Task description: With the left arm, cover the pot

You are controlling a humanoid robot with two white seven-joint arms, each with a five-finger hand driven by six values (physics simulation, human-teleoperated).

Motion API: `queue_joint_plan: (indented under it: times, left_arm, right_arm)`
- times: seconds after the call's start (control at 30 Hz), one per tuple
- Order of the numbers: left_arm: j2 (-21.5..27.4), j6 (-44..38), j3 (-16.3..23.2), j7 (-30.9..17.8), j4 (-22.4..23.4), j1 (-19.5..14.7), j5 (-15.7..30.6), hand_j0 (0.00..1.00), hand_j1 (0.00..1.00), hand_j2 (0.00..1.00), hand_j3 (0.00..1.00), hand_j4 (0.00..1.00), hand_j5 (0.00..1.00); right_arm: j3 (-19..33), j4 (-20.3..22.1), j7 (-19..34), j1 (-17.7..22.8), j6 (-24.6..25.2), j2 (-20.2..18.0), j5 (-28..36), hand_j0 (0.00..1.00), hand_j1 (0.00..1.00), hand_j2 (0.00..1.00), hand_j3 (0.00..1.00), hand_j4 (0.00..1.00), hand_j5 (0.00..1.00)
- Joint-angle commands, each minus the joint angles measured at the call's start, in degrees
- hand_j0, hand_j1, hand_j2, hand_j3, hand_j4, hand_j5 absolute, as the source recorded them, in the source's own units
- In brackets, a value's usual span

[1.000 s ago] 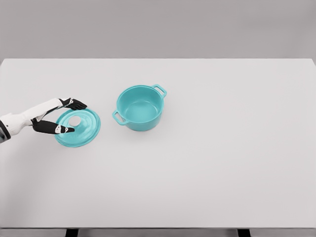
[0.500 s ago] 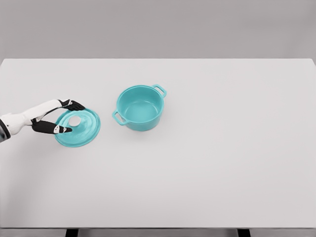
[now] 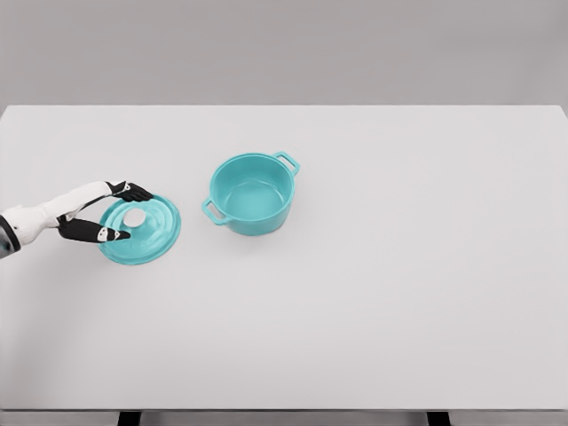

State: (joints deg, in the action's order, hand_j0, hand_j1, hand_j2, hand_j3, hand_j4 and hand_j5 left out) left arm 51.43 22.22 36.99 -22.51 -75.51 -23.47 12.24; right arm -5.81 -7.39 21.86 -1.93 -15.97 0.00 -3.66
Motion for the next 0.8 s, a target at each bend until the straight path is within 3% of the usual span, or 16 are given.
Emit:
queue_joint_plan:
  times: [0.0,0.77]
  left_arm:
    - [-0.1,-0.25,-0.07,0.01,0.01,0.0,0.32,0.75,0.75,0.75,0.75,0.75,0.75]
    - [-1.42,-0.25,-0.07,0.37,2.21,0.0,0.32,0.75,0.75,0.75,0.75,0.75,0.75]
  right_arm:
    - [0.01,0.0,0.02,0.09,-0.03,0.0,-0.03,1.0,1.0,1.0,1.0,1.0,1.0]
    - [0.01,0.0,0.02,0.09,-0.03,0.0,-0.03,1.0,1.0,1.0,1.0,1.0,1.0]
